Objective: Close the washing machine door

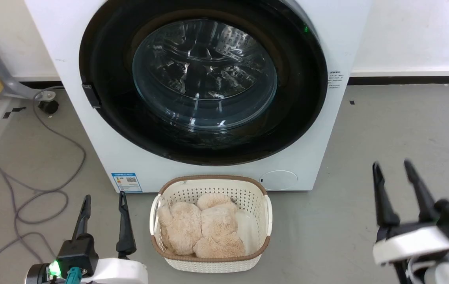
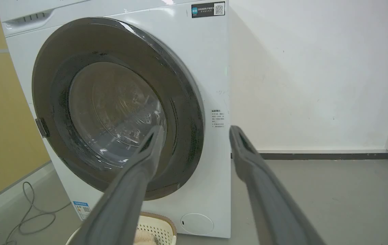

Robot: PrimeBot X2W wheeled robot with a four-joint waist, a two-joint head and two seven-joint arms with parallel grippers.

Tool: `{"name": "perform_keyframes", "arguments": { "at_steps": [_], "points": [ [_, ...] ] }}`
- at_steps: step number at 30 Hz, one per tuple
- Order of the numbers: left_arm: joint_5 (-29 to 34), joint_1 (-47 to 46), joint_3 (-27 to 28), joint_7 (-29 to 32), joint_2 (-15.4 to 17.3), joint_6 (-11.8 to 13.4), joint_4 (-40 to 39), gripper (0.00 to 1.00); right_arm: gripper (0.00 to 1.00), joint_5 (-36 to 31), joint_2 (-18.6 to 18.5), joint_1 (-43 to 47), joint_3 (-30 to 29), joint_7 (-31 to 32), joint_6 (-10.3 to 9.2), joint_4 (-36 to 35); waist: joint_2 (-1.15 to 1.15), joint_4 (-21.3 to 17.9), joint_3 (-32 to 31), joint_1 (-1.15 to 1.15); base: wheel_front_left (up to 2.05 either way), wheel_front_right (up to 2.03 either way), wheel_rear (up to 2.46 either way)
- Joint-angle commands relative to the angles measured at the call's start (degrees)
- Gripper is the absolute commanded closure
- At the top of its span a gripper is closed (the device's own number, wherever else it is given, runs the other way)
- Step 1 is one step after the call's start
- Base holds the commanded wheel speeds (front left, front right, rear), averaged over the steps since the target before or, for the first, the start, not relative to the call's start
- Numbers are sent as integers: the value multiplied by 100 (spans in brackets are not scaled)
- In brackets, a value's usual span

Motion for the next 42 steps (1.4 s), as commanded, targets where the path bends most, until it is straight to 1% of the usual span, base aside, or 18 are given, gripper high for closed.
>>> {"name": "perform_keyframes", "arguments": {
  "at_steps": [1,7,15,16,42],
  "points": [
    [54,71,7,-25,6,-31,-5,0,0,35,78,228,27,-20,-5,46,0,-23,-17,1,0,0,0],
    [82,118,-28,-25,6,-63,44,0,0,-83,200,690,-25,-20,-5,-78,0,-66,-51,1,0,0,0],
    [119,203,-32,-25,6,-49,171,0,0,11,243,991,-45,-20,-5,-273,0,-96,-103,1,0,0,0],
    [90,137,-44,1,-1,-32,172,100,100,-19,211,919,-50,1,-1,-243,0,-96,-104,1,0,0,0],
    [152,87,-32,277,-1,-152,90,100,100,-202,217,890,1,275,-1,-349,0,35,-70,1,0,0,0]
  ]
}}
